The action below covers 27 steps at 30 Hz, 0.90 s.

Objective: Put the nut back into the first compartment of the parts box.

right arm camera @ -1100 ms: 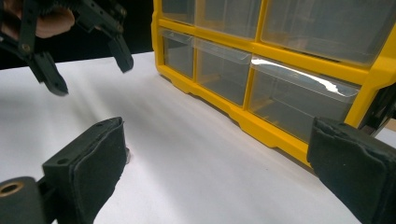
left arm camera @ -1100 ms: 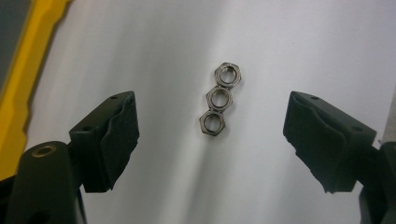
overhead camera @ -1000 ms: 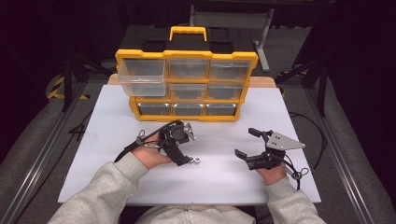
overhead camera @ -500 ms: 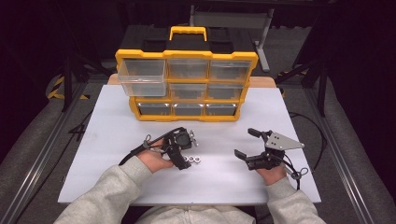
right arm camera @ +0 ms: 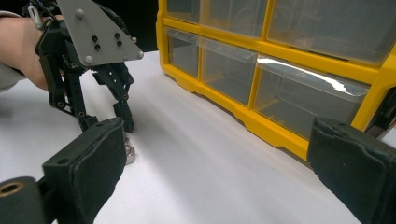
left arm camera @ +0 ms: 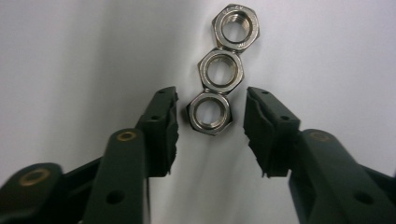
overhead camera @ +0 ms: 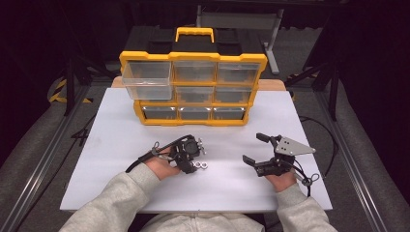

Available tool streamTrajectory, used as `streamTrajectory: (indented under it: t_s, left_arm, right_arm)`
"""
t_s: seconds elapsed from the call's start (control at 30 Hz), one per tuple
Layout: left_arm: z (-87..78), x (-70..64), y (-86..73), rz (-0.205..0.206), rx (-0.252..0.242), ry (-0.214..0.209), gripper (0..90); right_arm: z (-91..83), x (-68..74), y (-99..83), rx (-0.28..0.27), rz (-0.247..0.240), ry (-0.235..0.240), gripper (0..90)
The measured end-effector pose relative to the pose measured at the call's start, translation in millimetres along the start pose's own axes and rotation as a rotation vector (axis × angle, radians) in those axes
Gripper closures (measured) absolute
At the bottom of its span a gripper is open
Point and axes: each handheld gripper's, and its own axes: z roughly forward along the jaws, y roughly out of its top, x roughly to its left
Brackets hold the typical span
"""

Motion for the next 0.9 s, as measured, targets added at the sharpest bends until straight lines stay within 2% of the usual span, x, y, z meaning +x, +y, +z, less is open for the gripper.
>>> streamTrajectory:
  t_s: [0.13,0.27,0.3,0.33,0.37,0.47,0.57,0.73,0.8,0.9]
  left_arm:
    - [-0.8,0.3,0.0,-0.003,0.003,-0.001,66.6]
    - [-1.0,-0.9,0.1,-0.002,0.007,0.006,69.2]
    - [-0.9,-1.0,0.3,0.01,0.002,0.014,69.2]
    - [-1.4,-2.4,0.4,-0.002,0.005,0.006,69.3]
    - [-2.5,-2.1,0.7,0.01,0.006,0.003,69.3]
    - [-6.1,-2.7,0.3,0.008,0.004,-0.004,69.4]
    - [-17.5,-2.0,-1.0,0.004,-0.018,-0.027,69.4]
    - [-33.1,-0.5,-2.1,0.012,-0.022,-0.046,69.4]
    - [-39.2,-1.0,-3.1,-0.006,-0.04,-0.055,69.4]
    - [-47.1,0.3,-3.0,0.006,-0.04,-0.06,69.4]
  right_arm:
    - [0.5,0.0,-0.2,0.004,0.0,0.002,5.5]
    - [0.6,0.2,-0.3,0.004,-0.001,0.004,5.6]
    - [0.5,0.1,-0.3,0.004,-0.001,0.004,5.6]
    - [0.4,0.0,-0.2,0.006,-0.001,0.003,5.6]
    - [0.5,0.0,-0.2,0.005,0.0,0.003,5.6]
    - [0.7,-0.1,-0.3,0.005,-0.002,0.003,5.6]
    - [0.5,-0.1,-0.3,0.008,-0.001,0.001,5.6]
    - [0.9,0.2,-0.4,0.004,-0.002,0.003,5.7]
    - [0.9,0.2,-0.3,0.004,-0.002,0.002,5.7]
    - [0.8,0.2,-0.3,0.004,-0.002,0.002,5.6]
